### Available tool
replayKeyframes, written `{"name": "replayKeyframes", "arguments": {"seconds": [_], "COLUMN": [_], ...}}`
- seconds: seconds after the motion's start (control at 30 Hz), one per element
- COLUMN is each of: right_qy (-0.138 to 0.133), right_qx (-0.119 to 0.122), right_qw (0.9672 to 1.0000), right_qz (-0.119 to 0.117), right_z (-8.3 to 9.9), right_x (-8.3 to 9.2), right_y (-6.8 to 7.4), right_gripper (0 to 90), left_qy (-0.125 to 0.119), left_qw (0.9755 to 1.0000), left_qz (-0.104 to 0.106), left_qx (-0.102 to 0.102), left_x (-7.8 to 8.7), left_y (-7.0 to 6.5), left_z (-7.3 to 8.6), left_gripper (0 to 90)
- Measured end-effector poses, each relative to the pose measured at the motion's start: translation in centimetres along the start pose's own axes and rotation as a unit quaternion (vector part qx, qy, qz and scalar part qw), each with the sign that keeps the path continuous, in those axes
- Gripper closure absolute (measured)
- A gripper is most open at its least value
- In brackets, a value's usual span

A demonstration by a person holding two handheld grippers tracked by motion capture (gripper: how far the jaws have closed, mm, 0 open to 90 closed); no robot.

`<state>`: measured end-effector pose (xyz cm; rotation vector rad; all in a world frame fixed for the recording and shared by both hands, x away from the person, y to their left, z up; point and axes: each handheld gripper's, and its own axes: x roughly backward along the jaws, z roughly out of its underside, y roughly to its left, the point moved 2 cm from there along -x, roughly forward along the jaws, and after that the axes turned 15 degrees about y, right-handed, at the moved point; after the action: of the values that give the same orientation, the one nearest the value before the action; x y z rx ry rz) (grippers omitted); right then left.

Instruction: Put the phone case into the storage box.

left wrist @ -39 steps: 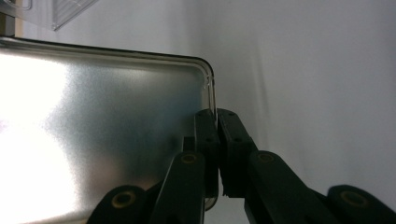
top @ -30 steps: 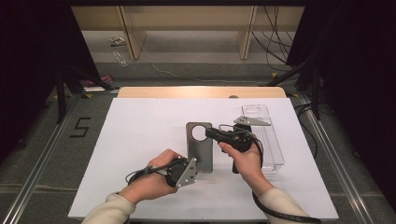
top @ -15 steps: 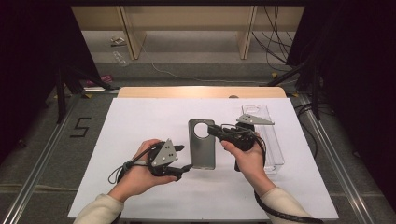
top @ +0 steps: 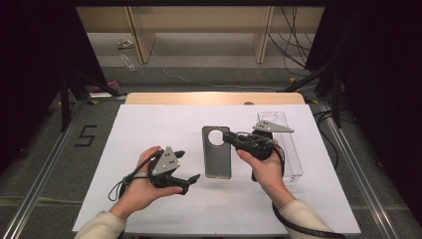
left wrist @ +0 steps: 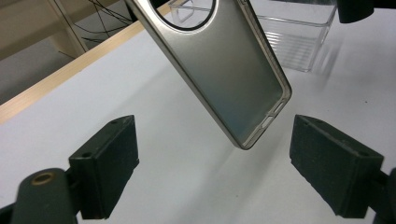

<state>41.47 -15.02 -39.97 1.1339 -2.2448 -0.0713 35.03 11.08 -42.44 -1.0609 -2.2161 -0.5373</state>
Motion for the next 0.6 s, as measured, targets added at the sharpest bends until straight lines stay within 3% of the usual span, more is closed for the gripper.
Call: {"name": "replayKeyframes", "arguments": {"seconds": [0.6], "right_qy": [-0.005], "right_qx": [0.007], "right_qw": [1.0000], "right_qz": [0.005], "right_z": [-0.2], "right_x": [0.3], "right_y": [0.0], "right_gripper": [82.1], "left_qy": [-0.001], "left_qw": [0.9992], "left_qz": [-0.022], "left_qx": [0.032], "left_x": [0.8], "left_y": [1.1], "left_z": [1.1], "left_gripper": [11.4]}}
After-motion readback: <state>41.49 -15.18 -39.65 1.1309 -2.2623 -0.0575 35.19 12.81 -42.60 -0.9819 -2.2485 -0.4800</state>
